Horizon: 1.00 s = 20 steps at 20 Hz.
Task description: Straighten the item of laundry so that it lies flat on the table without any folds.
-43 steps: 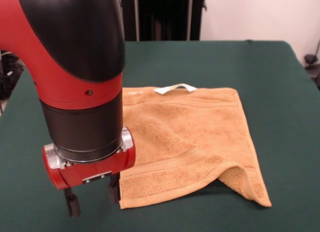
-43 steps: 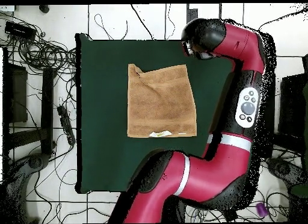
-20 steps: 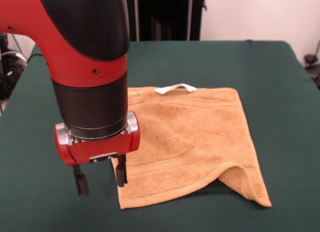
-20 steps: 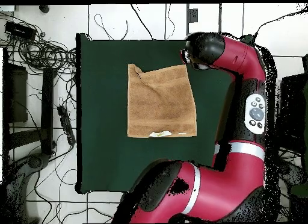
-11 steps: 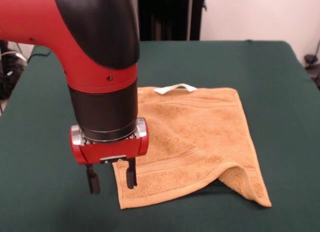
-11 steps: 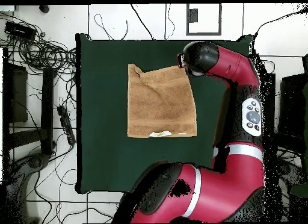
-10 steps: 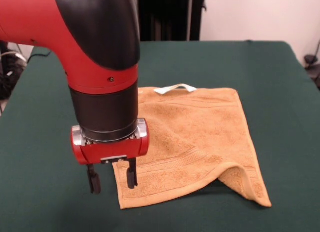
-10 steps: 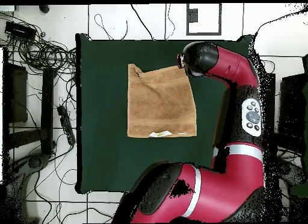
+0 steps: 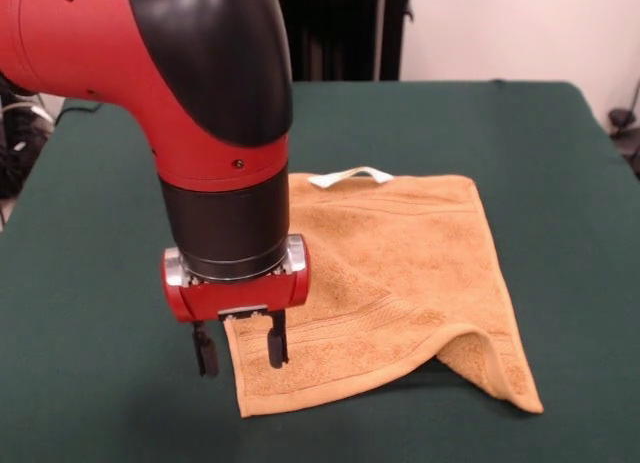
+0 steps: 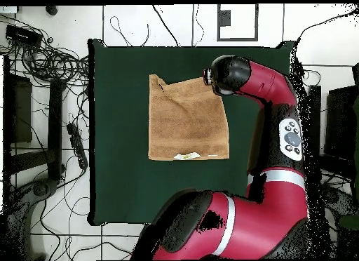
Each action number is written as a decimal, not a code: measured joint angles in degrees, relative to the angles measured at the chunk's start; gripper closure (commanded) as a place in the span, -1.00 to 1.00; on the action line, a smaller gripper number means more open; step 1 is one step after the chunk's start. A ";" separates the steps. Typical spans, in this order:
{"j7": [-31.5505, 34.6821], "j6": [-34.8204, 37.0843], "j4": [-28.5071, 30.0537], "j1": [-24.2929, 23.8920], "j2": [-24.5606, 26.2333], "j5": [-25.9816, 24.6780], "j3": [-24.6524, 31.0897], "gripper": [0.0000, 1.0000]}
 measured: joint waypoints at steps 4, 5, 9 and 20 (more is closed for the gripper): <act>0.00 -1.57 1.19 0.00 -0.08 0.75 0.00 -1.00; 0.00 -1.98 1.48 0.00 -0.10 0.89 0.00 -1.00; 0.00 -5.01 3.27 0.00 -0.11 1.55 0.00 -1.00; 0.00 -11.93 6.11 0.00 0.37 3.80 0.00 -1.00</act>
